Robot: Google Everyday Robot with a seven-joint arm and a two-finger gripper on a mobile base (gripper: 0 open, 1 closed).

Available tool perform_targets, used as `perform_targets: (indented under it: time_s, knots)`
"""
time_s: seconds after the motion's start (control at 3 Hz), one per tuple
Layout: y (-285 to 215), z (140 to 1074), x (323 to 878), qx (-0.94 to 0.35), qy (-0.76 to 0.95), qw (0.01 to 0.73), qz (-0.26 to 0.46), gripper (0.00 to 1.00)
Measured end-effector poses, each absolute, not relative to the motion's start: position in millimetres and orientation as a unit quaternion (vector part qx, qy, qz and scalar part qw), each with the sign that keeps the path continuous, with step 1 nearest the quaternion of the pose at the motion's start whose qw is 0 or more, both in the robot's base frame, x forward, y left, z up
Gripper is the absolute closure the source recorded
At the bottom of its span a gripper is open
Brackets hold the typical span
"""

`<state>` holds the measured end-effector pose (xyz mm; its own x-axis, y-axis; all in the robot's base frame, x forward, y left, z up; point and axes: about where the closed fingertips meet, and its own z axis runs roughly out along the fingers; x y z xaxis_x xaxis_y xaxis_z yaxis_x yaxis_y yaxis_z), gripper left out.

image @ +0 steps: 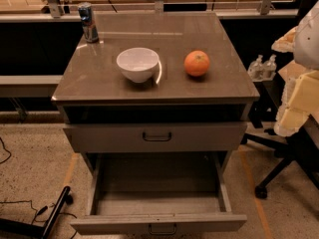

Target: Close middle drawer

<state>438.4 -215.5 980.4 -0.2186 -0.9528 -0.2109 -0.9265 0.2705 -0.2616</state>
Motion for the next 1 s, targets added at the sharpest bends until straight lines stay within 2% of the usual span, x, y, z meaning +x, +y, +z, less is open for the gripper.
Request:
perform_targets:
  time_s: [0.67, 1.0]
  knots:
    - [-209, 962, 441, -0.613, 0.772, 0.169, -0.027, 0.0]
    - [-200, 917, 434, -0.629, 0.755, 0.183, 0.008, 0.0]
